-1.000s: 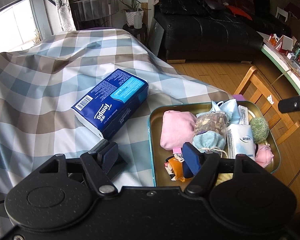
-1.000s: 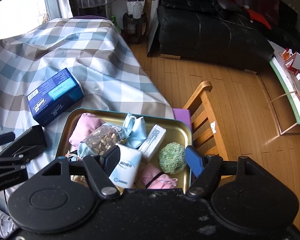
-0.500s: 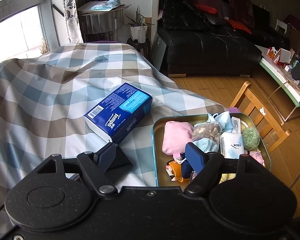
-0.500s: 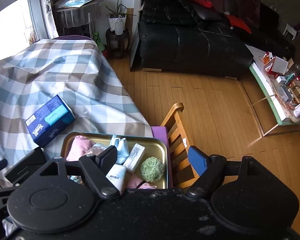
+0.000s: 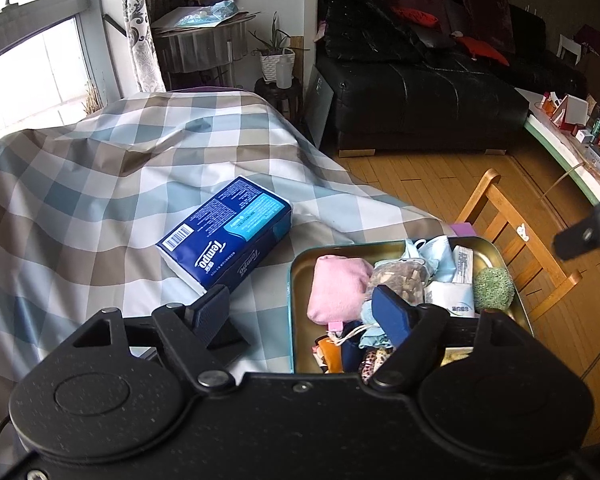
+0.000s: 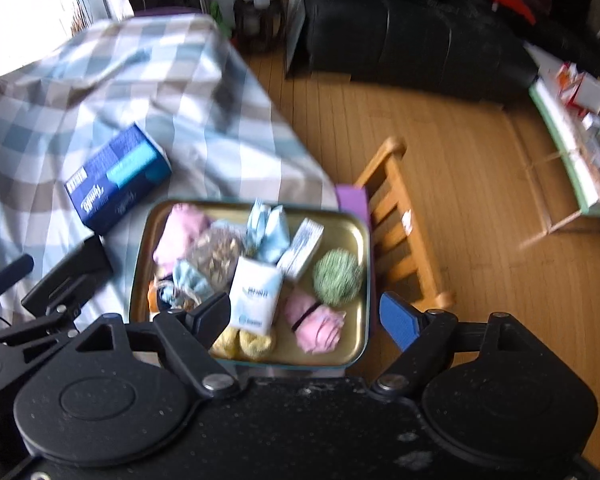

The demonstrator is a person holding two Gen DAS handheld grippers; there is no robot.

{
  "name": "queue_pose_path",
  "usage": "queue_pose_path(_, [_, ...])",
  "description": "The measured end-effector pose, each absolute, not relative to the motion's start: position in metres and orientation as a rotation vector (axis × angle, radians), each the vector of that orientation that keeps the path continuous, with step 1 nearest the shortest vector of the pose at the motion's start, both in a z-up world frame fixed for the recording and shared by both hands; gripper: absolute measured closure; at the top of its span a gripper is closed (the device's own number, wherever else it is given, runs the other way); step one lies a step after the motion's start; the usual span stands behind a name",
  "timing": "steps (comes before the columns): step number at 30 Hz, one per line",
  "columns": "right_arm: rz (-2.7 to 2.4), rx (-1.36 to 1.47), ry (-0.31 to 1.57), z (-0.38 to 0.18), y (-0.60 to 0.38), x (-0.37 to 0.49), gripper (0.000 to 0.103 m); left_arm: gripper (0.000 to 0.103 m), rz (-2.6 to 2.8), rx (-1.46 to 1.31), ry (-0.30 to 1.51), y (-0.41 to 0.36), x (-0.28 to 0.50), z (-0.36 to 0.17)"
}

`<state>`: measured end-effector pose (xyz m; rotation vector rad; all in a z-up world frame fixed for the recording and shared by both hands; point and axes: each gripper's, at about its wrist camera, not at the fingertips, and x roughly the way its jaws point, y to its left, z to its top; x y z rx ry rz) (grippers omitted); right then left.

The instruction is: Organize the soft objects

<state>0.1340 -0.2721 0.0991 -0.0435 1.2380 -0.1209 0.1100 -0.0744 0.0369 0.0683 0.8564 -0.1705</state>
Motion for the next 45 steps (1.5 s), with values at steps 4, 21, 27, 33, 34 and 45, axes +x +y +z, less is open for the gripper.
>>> queue_pose_path(4, [-0.156,-0.052,1.280,0.078,-0.274,0.138,0.022,0.025,-0.168,0.073,0.862,-0.084,0.112,0.041])
queue_pose_path(21, [-0.294,-0.066,1.081,0.047,-0.254,0.109,0.023,0.023,-0.119,0.037,0.898,-0.080,0.114,0.039])
queue_pose_path(27, [-0.322,-0.032,0.989,0.050,-0.251,0.093,0.023,0.023,-0.110,0.045,0.896,-0.080,0.110,0.035])
queue_pose_path(33, [-0.315,-0.042,0.995,0.043,-0.243,0.086,0.022,0.023,-0.106,0.046,0.897,-0.080,0.109,0.032])
queue_pose_path(34, [-0.312,-0.050,1.007,0.039,-0.241,0.087,0.022,0.023,-0.107,0.051,0.897,-0.080,0.109,0.032])
queue_pose_path(45, [-0.289,-0.039,1.033,0.033,-0.236,0.087,0.022,0.022,-0.103,0.074,0.909,-0.080,0.109,0.027])
